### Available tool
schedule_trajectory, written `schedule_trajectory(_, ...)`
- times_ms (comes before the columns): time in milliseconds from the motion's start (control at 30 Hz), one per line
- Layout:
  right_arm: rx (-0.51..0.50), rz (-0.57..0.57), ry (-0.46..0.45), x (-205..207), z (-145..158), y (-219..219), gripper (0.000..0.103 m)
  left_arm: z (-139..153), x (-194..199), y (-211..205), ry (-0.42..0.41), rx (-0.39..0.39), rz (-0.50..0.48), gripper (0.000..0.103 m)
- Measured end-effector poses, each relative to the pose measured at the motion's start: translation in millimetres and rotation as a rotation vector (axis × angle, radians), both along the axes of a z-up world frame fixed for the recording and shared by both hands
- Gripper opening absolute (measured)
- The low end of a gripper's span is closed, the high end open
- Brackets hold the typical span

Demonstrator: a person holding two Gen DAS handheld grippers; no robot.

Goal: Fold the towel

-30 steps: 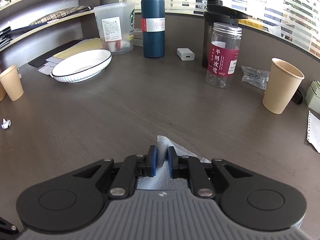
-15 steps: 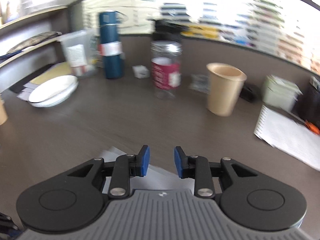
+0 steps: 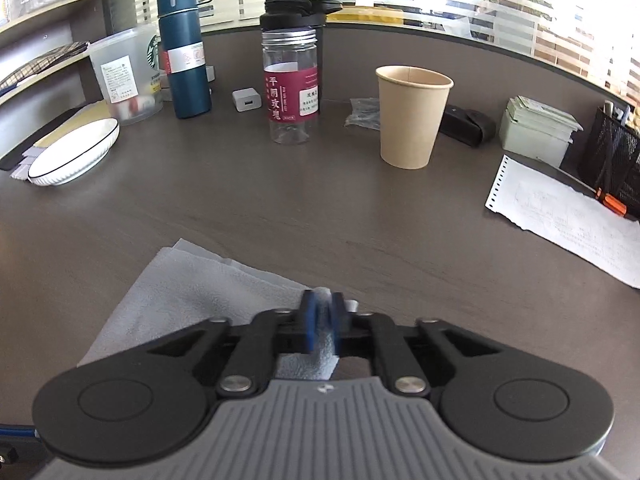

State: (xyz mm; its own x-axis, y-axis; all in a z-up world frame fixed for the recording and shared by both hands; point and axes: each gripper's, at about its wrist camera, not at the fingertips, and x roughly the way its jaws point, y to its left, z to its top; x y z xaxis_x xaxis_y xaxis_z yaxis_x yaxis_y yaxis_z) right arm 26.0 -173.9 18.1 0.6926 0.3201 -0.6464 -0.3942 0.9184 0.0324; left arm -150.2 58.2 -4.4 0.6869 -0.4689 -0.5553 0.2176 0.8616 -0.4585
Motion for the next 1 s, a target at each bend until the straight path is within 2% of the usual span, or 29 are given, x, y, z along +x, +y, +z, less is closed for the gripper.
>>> schedule_trajectory(267, 0.101, -0.044, -0.026, -4.6, 7.7, -26.8, 0.004, -0.8, 1.9, 2.1, 0.005, -0.004, 0.001, 0.006)
schedule_trajectory(533, 0.091, -0.033, 0.002, -0.7, 2.2, -24.7, 0.004, -0.3, 1.1, 2.4, 0.005, 0.001, 0.004, 0.006)
schedule_trajectory(667, 0.040, -0.029, 0.003, -1.2, 1.6, -20.4, 0.008, 0.5, 1.3, 3.2, 0.004, -0.005, 0.004, 0.011)
schedule_trajectory(833, 0.007, -0.045, -0.093, -7.7, 22.0, -22.6, 0.014, 0.3, 1.6, 3.4, 0.005, -0.005, 0.002, 0.011)
schedule_trajectory(933, 0.007, 0.006, -0.129, -10.1, 32.6, -16.0, 0.014, 0.5, 1.8, 3.6, 0.005, -0.005, 0.002, 0.011)
schedule_trajectory(1000, 0.008, 0.108, -0.120, -10.6, 34.6, 3.2, 0.014, 0.4, 2.0, 3.8, 0.005, -0.005, 0.003, 0.011)
